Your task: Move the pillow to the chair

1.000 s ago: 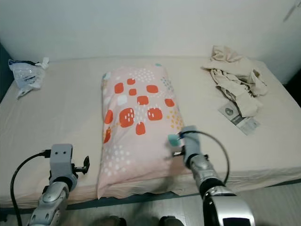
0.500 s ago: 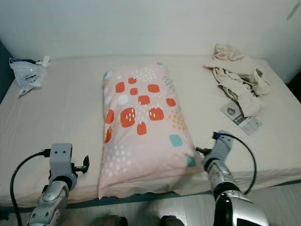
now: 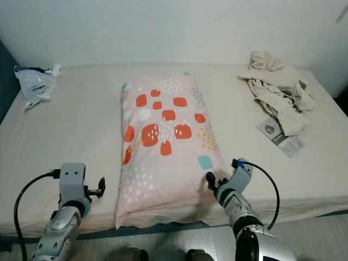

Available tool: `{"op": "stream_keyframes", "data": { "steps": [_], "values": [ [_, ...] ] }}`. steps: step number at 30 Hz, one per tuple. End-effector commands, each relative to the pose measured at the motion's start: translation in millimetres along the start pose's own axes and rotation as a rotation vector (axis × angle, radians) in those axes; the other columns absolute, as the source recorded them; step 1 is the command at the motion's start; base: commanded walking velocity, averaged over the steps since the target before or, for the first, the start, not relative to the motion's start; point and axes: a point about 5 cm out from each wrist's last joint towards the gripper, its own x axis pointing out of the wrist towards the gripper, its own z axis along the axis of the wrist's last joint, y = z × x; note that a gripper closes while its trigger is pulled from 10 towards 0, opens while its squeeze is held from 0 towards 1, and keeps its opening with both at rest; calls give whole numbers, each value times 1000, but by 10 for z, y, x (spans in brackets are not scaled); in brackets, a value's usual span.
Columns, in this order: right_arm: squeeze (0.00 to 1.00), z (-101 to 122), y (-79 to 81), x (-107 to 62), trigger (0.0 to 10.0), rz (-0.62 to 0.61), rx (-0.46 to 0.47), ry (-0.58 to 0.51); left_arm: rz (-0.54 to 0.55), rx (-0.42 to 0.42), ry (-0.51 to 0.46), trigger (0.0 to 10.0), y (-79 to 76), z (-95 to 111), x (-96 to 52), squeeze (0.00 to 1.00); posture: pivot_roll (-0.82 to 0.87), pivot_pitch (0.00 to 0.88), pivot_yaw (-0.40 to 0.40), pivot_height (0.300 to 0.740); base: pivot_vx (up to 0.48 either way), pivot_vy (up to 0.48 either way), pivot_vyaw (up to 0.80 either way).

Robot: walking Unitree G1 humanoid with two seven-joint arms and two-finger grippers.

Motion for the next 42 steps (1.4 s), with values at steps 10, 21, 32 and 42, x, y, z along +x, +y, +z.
{"op": "stream_keyframes", "data": {
  "steps": [10,21,32,42],
  "values": [
    [0,-45,86,24,10000,7,167,42,-7,52,31,10000,83,-53,-52,0,239,216,2,740,0,0,0],
    [0,27,339,87,10000,54,148,39,-53,90,-11,10000,118,113,-129,0,293,304,41,740,0,0,0],
    [0,153,272,89,0,-29,119,8,-123,120,6,10000,-3,69,-216,0,289,326,33,740,0,0,0],
    [0,250,124,63,0,-106,16,-11,-103,119,15,10000,23,94,-202,0,291,308,21,740,0,0,0]
  ]
}}
